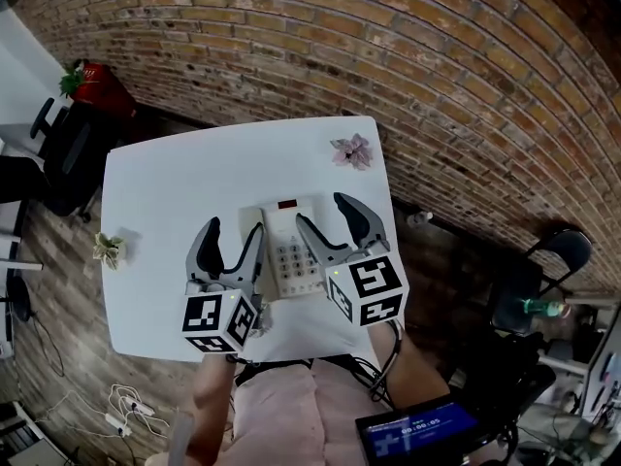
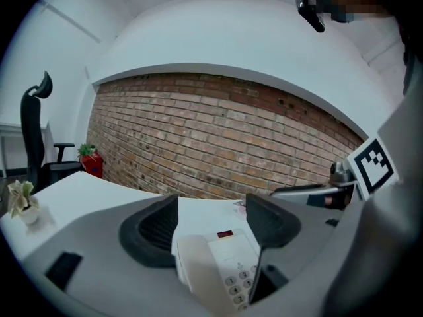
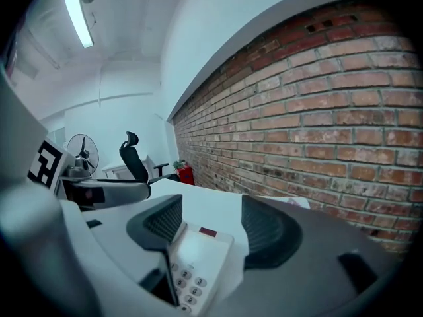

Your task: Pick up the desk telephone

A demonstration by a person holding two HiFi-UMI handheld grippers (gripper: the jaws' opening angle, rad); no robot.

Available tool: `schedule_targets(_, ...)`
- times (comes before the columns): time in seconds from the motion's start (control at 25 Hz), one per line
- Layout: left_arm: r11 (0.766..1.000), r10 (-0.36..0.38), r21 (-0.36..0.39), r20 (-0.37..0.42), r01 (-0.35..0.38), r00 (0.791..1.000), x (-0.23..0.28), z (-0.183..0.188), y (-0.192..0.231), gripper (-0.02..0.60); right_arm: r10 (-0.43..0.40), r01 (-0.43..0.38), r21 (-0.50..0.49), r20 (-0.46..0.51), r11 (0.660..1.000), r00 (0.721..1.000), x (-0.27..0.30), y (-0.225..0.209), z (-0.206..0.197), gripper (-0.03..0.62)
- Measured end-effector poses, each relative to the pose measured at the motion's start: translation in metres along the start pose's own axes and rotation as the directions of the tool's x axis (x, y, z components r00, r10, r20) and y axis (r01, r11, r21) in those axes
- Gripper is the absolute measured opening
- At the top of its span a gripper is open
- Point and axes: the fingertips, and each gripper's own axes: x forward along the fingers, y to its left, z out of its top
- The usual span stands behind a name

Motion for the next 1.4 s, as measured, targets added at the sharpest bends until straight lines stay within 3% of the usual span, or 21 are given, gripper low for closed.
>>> schedule_targets(0.24, 0.997, -0.042, -0.064, -0.118, 0.035, 0.992, 0.024, -0.046, 0.008, 0.340, 0.020, -0.012, 0.054, -0.141, 0.998, 0.990, 0.024, -0.006, -0.045, 0.308)
schedule_targets(0.48, 0.990, -0.072, -0.135, -0.199, 0.045, 0.977, 0.044, -0.079, 0.023, 0.359, 0.049, -0.025, 0.110, -0.218, 0.994, 0.975, 0.047, -0.006, -0.076, 0.314)
schedule_targets(0.72, 0.968, -0.122, -0.244, -0.263, 0.056, 0.957, 0.057, -0.104, 0.025, 0.362, 0.079, -0.036, 0.155, -0.279, 0.987, 0.957, 0.064, -0.002, -0.103, 0.325)
schedule_targets(0.96, 0.952, -0.154, -0.301, -0.302, 0.059, 0.941, 0.062, -0.113, 0.028, 0.360, 0.117, -0.054, 0.207, -0.310, 0.977, 0.944, 0.077, -0.001, -0.115, 0.330)
schedule_targets(1.2, 0.906, -0.221, -0.418, -0.331, 0.068, 0.917, 0.066, -0.121, 0.028, 0.381, 0.159, -0.065, 0.275, -0.335, 0.959, 0.929, 0.084, -0.002, -0.122, 0.356)
schedule_targets(1.4, 0.907, -0.201, -0.420, -0.355, 0.037, 0.913, 0.057, -0.120, 0.033, 0.397, 0.202, -0.080, 0.342, -0.336, 0.936, 0.920, 0.085, -0.002, -0.125, 0.373)
